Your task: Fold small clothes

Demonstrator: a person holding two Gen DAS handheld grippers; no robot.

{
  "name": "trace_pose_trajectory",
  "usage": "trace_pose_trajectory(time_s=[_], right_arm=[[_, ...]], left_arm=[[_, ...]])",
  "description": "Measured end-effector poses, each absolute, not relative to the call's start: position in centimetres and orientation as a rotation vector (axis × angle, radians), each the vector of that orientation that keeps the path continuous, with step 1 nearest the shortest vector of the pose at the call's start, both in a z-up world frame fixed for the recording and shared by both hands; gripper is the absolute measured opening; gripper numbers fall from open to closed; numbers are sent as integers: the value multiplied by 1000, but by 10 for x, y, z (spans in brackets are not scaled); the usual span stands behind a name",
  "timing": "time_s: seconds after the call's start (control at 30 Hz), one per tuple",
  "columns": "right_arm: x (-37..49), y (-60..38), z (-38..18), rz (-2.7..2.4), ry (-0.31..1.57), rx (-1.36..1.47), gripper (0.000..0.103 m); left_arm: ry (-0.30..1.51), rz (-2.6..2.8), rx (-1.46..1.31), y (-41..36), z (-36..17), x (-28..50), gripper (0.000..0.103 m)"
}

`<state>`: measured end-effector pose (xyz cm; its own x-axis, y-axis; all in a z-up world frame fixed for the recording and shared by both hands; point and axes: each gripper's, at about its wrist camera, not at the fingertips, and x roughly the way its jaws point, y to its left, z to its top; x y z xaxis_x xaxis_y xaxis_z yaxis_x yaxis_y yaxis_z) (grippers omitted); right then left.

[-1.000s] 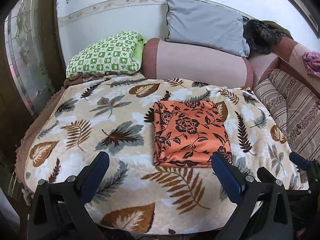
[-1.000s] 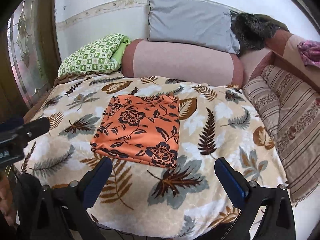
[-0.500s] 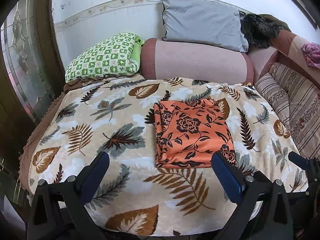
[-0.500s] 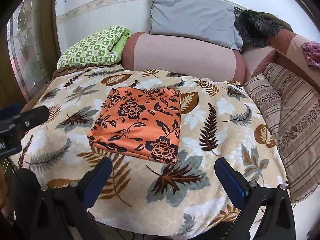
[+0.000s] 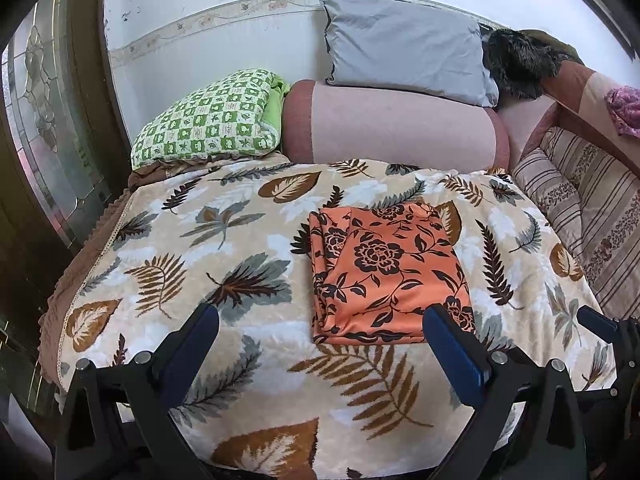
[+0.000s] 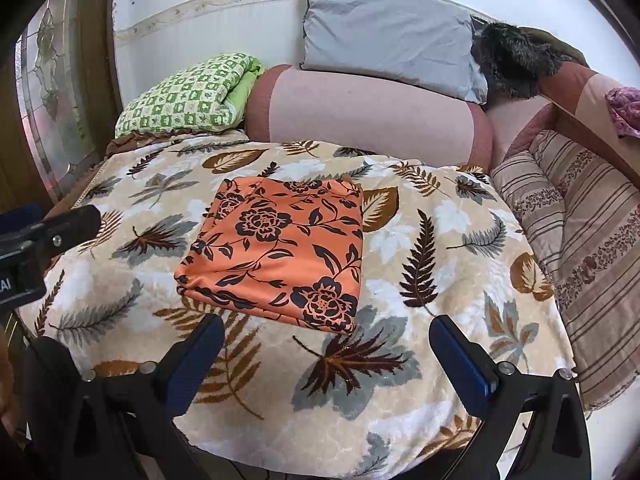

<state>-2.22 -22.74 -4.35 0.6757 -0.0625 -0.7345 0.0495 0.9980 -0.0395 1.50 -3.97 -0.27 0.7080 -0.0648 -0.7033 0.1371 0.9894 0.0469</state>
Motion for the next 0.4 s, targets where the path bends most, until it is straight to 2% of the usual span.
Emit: trace_pose_trajectory(time_s=[0.4], right_arm=[[-13, -225, -50, -71, 837, -16, 103]], left_arm=[[778, -125, 113, -43, -9, 32, 102]])
